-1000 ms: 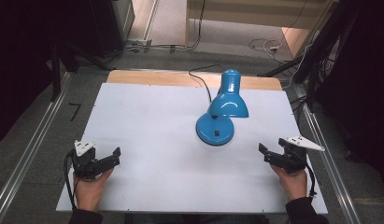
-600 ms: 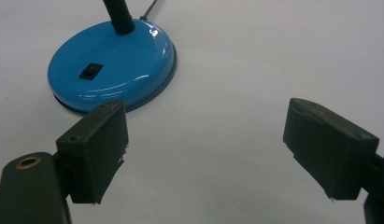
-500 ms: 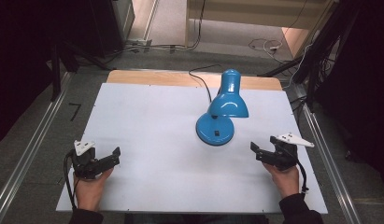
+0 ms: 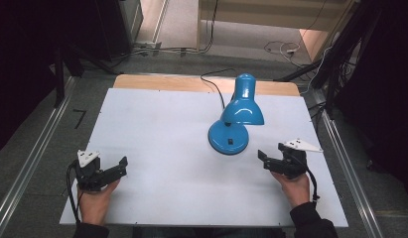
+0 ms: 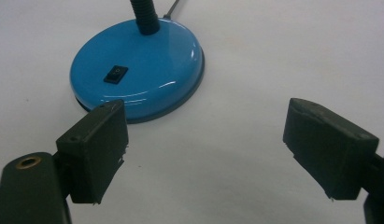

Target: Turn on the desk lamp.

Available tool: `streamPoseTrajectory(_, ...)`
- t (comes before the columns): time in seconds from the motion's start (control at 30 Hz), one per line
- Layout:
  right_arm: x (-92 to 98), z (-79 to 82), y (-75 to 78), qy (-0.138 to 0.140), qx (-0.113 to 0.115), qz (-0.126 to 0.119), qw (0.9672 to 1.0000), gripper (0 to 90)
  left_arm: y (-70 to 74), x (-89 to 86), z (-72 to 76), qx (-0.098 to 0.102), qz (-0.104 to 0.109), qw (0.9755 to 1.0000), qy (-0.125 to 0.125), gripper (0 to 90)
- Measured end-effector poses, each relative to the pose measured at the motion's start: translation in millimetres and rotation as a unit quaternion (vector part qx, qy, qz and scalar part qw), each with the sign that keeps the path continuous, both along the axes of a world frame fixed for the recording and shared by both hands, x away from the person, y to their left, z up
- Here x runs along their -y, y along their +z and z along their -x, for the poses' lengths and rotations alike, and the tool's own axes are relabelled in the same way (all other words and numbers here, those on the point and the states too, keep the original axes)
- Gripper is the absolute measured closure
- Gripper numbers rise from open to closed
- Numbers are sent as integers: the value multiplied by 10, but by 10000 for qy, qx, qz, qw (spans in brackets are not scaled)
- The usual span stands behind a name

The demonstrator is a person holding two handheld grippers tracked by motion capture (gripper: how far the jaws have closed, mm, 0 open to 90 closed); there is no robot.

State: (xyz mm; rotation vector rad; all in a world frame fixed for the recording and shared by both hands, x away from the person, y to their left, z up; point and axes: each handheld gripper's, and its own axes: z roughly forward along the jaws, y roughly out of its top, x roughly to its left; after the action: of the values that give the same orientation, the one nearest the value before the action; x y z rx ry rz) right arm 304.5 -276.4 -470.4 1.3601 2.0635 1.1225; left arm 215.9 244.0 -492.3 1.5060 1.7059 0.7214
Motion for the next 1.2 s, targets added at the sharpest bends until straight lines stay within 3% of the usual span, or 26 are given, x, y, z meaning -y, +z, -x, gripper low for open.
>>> streamPoseTrajectory(0.33,-148,-60,15,44,27,37,10000,127,-9,-24,-6,-27,17,10000,-9,75)
streamPoseTrajectory(0.53,-207,-100,10,66,-110,16,9999,103,-8,-14,-4,-26,-15,10000,17,75)
streamPoseTrajectory(0.67,-246,-95,26,33,76,11,10000,103,-9,-16,-1,-16,-8,10000,9,75)
streamPoseTrajectory(1.2,-446,-174,17,198,62,-5,9998,145,-7,-33,1,-21,6,10000,21,75)
